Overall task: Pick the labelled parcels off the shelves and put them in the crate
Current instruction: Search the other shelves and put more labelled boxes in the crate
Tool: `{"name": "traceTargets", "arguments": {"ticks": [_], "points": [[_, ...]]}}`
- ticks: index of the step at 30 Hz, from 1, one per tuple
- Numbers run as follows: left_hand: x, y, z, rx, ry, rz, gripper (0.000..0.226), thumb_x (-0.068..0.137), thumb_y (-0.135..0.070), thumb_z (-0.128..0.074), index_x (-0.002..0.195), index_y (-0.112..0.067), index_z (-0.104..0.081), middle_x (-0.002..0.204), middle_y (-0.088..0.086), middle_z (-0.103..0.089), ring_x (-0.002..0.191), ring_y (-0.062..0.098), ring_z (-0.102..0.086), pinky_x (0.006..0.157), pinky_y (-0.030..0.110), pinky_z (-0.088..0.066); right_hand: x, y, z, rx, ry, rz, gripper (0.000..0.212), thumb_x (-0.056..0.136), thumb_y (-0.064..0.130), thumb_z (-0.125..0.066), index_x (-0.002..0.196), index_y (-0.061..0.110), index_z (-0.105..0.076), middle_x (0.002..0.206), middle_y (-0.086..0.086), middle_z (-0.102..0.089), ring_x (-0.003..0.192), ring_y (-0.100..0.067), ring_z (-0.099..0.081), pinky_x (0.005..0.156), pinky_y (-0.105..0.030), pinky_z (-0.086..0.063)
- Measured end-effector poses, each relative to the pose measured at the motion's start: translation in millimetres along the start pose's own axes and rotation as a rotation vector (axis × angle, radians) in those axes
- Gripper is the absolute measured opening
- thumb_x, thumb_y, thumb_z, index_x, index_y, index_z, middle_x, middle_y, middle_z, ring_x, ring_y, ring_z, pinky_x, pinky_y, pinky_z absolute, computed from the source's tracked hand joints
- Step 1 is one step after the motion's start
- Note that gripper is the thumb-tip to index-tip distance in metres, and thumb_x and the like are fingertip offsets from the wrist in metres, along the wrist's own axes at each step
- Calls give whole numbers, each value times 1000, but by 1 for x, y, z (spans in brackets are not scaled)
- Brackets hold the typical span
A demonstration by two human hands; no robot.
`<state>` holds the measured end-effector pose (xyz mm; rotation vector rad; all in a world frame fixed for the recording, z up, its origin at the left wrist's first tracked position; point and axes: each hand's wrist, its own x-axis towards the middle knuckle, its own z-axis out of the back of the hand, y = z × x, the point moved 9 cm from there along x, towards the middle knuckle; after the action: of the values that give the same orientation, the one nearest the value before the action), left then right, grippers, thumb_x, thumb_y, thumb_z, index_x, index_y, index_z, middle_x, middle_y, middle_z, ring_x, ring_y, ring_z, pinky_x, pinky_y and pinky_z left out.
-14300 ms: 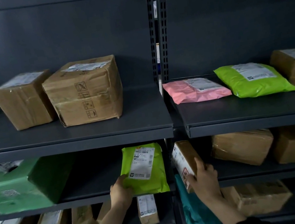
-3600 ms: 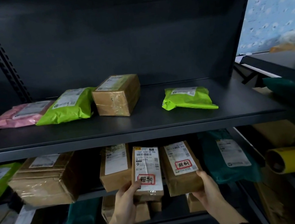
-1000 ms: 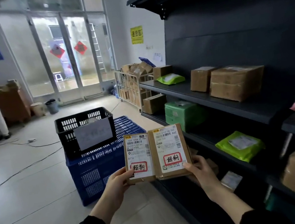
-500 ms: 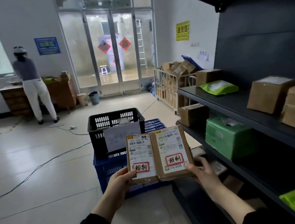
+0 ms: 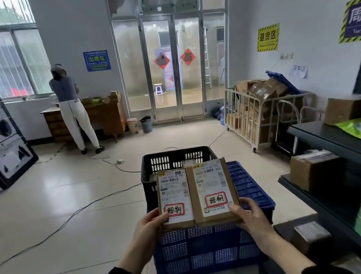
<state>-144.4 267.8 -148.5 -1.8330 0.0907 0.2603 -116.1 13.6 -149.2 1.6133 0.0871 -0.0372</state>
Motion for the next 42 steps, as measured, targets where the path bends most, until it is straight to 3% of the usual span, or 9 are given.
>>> {"name": "traceTargets", "arguments": {"ticks": [7,12,20,23,26,29,32,37,42], "points": [[91,-27,26,7,-56,0,42,90,-9,-56,131,-3,-48,105,16,-67,72,17,-72,53,23,-56,105,-1,-33,-16,12,-32,28,81,32,-67,105,29,-53,113,-7,-64,108,-25,-58,101,-47,-44],[163,-37,37,18,-111,6,44,90,-11,-58,131,-3,-46,111,18,-65,87,23,-67,54,22,-56,185,-2,-51,-18,72,-48,28,83,30,-65,107,27,-51,109,-7,-64,103,-23,-61,94,-39,-48],[297,-56,21,-11,-174,11,35,90,-5,-56,124,-4,-49,103,16,-66,84,22,-66,53,23,-57,328,0,-51,-25,131,-86,57,66,47,-76,113,25,-50,114,-9,-62,107,-25,-59,101,-48,-44],[343,-64,19,-34,-197,6,38,90,-5,-56,126,-3,-47,113,20,-64,90,26,-66,61,28,-59,380,1,-50,-39,157,-103,61,59,52,-78,109,28,-52,113,-7,-62,107,-26,-59,100,-51,-44],[379,-66,28,-31,-228,9,43,89,-5,-57,130,-2,-46,114,19,-64,92,27,-66,73,37,-56,420,-3,-58,-36,175,-110,48,68,44,-73,108,26,-52,112,-9,-63,105,-27,-60,99,-51,-45],[409,-64,37,-20,-258,33,41,89,-7,-58,129,-5,-48,112,18,-66,97,30,-64,93,51,-48,451,-10,-66,-55,199,-125,56,67,47,-71,113,23,-51,111,-9,-63,103,-26,-62,98,-50,-47],[437,-61,46,-20,-278,55,40,89,-9,-59,127,-6,-50,111,16,-66,99,29,-61,101,52,-41,482,-16,-77,-61,225,-138,52,75,38,-68,118,17,-49,106,-8,-65,99,-23,-63,94,-44,-49],[489,-56,65,-18,-276,81,37,90,-6,-56,126,-6,-48,103,12,-65,90,24,-62,89,43,-48,527,-31,-97,-30,224,-181,39,84,27,-64,117,15,-47,99,-11,-67,84,-22,-69,69,-30,-55],[539,-50,98,-20,-271,147,41,90,-3,-56,129,-2,-45,99,12,-65,83,23,-63,65,31,-52,569,-54,-118,-78,202,-233,63,63,45,-74,116,19,-50,103,-12,-68,87,-27,-70,79,-43,-57]]}}
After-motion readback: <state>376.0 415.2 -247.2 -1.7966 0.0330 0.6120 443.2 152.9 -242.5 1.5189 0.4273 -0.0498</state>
